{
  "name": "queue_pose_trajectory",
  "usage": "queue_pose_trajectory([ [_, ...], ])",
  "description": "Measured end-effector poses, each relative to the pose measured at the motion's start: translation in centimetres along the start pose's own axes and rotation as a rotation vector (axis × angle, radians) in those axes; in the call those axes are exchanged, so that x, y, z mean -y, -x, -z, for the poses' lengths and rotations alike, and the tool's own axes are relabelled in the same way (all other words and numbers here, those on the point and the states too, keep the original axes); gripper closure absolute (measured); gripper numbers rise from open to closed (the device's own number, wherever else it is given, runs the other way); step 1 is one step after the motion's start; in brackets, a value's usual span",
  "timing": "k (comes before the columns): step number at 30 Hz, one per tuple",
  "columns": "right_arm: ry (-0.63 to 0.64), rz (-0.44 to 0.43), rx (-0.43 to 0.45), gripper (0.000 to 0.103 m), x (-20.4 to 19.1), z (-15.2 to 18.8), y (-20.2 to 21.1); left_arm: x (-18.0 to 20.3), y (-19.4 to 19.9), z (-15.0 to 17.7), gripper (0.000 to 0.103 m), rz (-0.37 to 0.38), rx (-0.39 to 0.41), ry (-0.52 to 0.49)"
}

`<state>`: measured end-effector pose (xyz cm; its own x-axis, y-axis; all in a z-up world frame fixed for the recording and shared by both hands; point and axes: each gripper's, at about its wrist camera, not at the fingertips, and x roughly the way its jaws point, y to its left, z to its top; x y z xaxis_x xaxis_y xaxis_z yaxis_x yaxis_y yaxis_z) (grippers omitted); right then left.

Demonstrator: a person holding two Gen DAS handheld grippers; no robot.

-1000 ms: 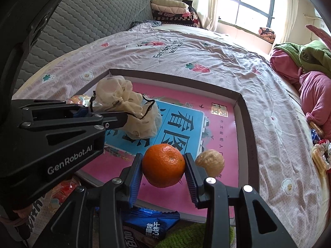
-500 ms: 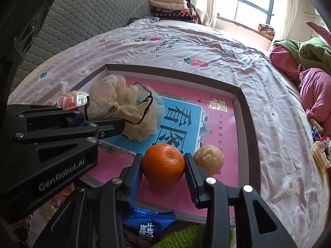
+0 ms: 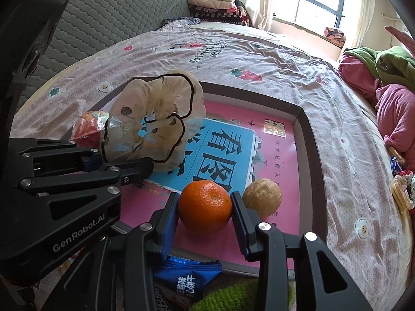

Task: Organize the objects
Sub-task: 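Release the mesh bag into the tray with left tool while right tool drops the mandarin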

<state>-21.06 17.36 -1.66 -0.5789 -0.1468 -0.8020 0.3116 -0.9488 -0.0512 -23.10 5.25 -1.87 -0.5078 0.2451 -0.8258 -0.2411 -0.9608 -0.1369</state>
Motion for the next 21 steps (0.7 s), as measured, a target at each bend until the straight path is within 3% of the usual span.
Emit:
queue_pose_trajectory([
  [12, 0.004, 0.005, 0.017, 0.062, -0.3, -0.3, 1.2, -0.3, 1.0, 0.1, 0.091, -0.01, -0.002, 0.005],
  [21, -0.018, 0.03, 0.053, 0.057, 0.5, -0.4, 3.0, -0.6, 1.8, 0.3, 0.084, -0.02, -0.002, 0.017],
])
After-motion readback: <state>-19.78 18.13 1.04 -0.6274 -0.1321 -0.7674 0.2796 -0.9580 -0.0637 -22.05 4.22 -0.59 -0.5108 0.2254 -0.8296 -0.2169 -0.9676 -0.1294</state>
